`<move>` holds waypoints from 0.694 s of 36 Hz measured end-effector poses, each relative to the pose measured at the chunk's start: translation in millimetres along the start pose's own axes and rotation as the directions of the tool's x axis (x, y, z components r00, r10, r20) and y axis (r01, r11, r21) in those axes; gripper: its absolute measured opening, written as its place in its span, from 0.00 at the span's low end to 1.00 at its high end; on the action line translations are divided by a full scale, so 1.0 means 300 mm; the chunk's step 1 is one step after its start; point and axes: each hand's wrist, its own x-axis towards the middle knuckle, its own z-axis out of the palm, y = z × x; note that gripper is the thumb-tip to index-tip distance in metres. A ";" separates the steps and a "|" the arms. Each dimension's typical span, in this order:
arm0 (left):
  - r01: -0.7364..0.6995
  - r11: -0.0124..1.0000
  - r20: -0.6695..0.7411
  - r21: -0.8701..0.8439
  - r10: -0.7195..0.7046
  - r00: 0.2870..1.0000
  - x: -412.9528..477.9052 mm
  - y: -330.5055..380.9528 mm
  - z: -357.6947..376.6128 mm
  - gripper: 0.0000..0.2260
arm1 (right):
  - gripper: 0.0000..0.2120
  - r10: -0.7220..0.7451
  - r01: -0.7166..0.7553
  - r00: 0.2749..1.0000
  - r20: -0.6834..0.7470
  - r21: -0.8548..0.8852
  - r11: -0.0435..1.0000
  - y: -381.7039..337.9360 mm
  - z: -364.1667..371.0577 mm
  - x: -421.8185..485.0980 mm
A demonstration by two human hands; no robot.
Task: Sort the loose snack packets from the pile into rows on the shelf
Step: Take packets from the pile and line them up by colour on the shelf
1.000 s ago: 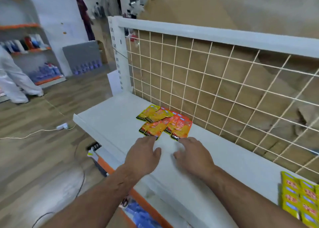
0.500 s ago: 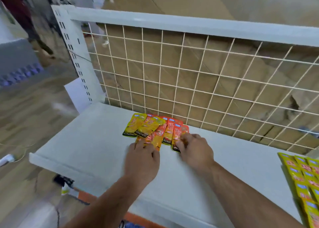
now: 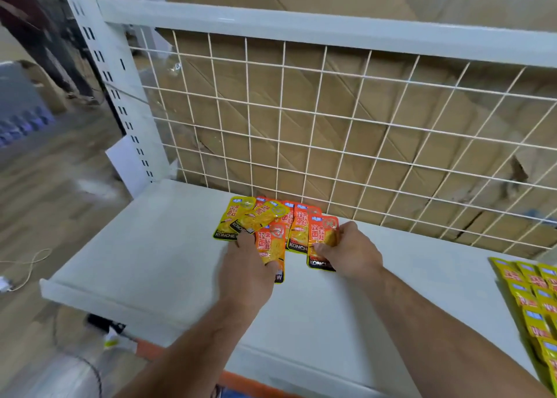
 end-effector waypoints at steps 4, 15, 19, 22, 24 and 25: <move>0.077 0.992 0.035 -0.097 -0.074 0.997 -0.012 0.011 -0.017 0.21 | 0.26 0.010 -0.011 0.999 0.046 0.017 1.000 0.008 -0.011 0.004; 0.253 0.905 0.111 -0.342 -0.228 0.967 -0.097 0.092 -0.036 0.03 | 0.22 -0.045 0.018 0.987 0.156 0.172 0.985 0.040 -0.058 0.016; 0.358 0.760 0.146 -0.543 -0.334 0.931 -0.167 0.145 -0.053 0.01 | 0.16 -0.078 0.018 0.978 0.195 0.294 0.956 0.067 -0.080 0.007; 0.363 0.717 0.162 -0.595 -0.336 0.928 -0.223 0.179 -0.058 0.08 | 0.13 -0.094 -0.042 0.966 0.240 0.509 0.860 0.106 -0.081 -0.017; 0.348 0.735 0.152 -0.582 -0.321 0.935 -0.252 0.195 -0.053 0.10 | 0.13 -0.126 -0.102 0.946 0.298 0.643 0.759 0.131 -0.086 -0.048; 0.340 0.742 0.147 -0.578 -0.315 0.937 -0.266 0.202 -0.049 0.09 | 0.12 -0.145 -0.127 0.935 0.325 0.685 0.718 0.143 -0.089 -0.064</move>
